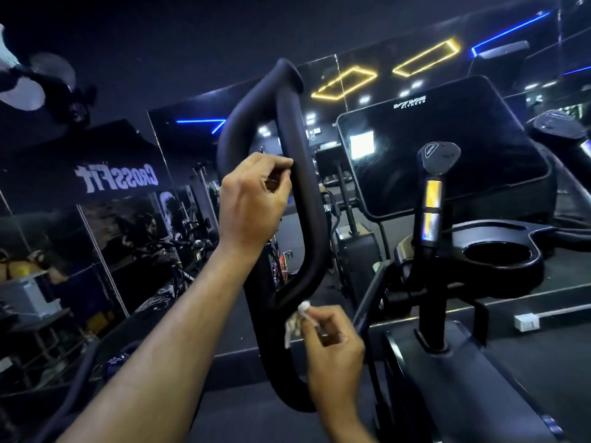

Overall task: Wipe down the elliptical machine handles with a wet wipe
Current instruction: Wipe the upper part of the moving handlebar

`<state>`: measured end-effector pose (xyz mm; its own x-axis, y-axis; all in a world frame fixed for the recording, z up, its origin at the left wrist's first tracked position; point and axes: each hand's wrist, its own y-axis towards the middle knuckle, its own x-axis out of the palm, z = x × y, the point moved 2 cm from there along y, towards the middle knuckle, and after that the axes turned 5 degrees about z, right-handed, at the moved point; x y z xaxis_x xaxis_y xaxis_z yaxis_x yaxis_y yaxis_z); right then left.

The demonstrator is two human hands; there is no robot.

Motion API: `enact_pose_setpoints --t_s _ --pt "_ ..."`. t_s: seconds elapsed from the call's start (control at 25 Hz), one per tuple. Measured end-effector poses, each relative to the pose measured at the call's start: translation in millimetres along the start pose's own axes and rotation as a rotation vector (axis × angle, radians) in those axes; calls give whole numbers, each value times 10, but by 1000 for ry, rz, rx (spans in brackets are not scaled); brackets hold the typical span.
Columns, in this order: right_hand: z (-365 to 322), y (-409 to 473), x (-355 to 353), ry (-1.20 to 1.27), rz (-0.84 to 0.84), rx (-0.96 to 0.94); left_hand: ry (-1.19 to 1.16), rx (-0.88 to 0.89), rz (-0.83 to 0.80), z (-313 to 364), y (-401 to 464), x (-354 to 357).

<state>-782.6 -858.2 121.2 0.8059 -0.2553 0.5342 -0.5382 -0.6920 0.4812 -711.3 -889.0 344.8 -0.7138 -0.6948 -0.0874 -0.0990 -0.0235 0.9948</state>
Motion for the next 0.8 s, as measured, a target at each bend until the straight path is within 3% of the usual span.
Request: enact_pose_setpoints --t_s 0.12,0.2,0.28,0.4,0.48,0.6,0.72,0.8 --pt "-64 -26 -59 -22 -174 94 -4 62 -8 -20 -34 -28" --pt "-367 182 -189 -142 -252 -21 -24 97 35 2 -57 -63" --pt "-843 484 -246 -322 -269 -340 -53 86 156 34 -54 -95" --pt "-1608 1063 90 -596 -363 -956 -147 -155 389 -25 -52 -190" --pt "-2037 1466 525 -767 -554 -1233 -259 -316 467 -50 -89 -224" --pt "-2312 1879 1073 -1330 -873 -1703 -404 -380 494 16 -248 -232" --pt "-2390 2061 1340 -1694 -1167 -1864 -475 -449 521 -47 -517 -269" --pt "-2403 2056 1437 -1806 -1233 -1921 -493 -525 515 -153 -624 -256"
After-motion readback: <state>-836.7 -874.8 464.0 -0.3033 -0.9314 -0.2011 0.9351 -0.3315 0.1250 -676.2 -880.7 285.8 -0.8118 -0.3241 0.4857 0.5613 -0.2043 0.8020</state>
